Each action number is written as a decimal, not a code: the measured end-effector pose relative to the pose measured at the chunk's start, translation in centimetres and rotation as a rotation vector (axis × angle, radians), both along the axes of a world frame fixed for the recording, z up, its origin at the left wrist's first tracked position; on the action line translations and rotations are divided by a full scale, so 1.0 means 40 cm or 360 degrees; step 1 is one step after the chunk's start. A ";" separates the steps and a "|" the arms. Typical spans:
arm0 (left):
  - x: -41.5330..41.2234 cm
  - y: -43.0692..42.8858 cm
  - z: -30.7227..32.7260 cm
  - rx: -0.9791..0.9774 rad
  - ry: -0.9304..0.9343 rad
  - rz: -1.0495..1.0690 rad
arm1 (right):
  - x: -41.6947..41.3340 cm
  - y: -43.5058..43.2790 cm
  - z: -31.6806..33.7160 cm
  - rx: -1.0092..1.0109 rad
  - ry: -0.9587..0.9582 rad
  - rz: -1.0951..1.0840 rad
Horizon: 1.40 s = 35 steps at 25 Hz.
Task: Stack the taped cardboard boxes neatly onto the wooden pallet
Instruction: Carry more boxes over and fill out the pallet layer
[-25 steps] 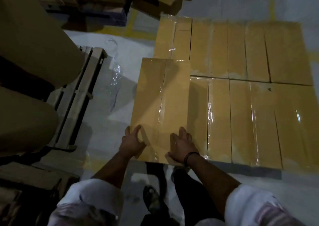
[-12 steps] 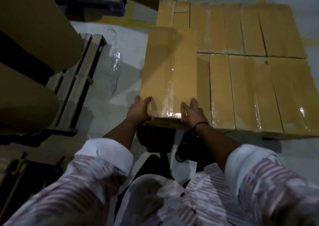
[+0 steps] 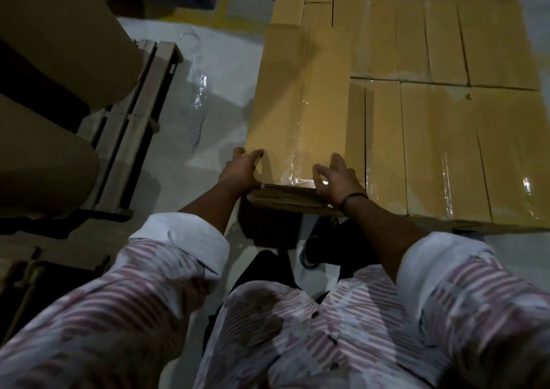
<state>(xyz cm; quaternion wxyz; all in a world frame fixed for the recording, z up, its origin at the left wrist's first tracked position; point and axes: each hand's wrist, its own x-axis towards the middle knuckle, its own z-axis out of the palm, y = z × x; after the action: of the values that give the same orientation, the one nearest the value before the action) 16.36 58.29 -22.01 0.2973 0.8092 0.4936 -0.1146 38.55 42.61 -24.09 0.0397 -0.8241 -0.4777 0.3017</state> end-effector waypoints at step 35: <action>-0.024 -0.033 0.061 0.0060 0.0123 -0.0076 | -0.069 0.005 0.071 0.0040 0.0018 -0.0219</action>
<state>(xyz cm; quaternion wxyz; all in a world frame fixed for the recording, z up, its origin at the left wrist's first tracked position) 15.41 56.97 -19.56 0.2600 0.8213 0.4871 -0.1436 35.77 42.82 -21.24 0.0732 -0.8528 -0.4235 0.2968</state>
